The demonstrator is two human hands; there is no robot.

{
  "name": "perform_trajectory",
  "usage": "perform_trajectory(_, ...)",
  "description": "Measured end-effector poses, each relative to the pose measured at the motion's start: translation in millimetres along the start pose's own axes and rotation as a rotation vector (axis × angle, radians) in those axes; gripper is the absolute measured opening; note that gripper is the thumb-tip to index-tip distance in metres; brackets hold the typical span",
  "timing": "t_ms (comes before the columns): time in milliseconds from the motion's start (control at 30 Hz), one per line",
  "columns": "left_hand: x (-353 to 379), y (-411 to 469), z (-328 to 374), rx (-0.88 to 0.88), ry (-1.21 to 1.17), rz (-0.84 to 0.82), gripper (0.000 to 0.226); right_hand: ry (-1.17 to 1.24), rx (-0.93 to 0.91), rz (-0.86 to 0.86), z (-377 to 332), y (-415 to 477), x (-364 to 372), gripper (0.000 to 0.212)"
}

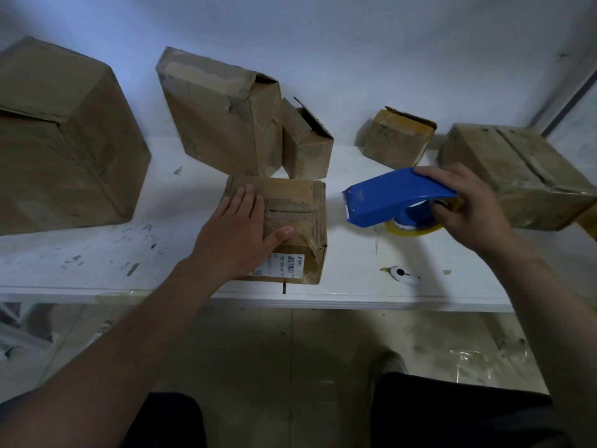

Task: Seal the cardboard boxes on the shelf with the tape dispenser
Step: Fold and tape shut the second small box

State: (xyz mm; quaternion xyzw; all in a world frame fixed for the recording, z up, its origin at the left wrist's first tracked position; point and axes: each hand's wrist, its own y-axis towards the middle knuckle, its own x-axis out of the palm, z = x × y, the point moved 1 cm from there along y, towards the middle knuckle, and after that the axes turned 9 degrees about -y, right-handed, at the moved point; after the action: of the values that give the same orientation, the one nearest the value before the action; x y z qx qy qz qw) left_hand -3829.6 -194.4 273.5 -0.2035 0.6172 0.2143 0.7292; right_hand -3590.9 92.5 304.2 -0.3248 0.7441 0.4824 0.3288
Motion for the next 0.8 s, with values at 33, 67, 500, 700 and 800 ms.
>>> perform_trajectory(33,0,0,0,0.001,0.001,0.004,0.121,0.001,-0.001,-0.017,2,-3,3,0.077)
perform_trajectory(67,1,1,0,0.002,-0.002,0.009,0.120,-0.004,0.001,-0.036,2,-6,6,0.078)
perform_trajectory(500,-8,-9,-18,0.021,-0.026,0.039,0.113,0.009,-0.027,-0.058,-39,-6,45,0.076)
perform_trajectory(700,-3,-25,-4,0.069,0.019,-0.007,0.114,0.082,-0.052,-0.106,-83,0,79,0.071)
perform_trajectory(800,-1,-27,-9,0.098,0.029,0.005,0.112,0.073,-0.033,-0.104,-81,3,78,0.073)
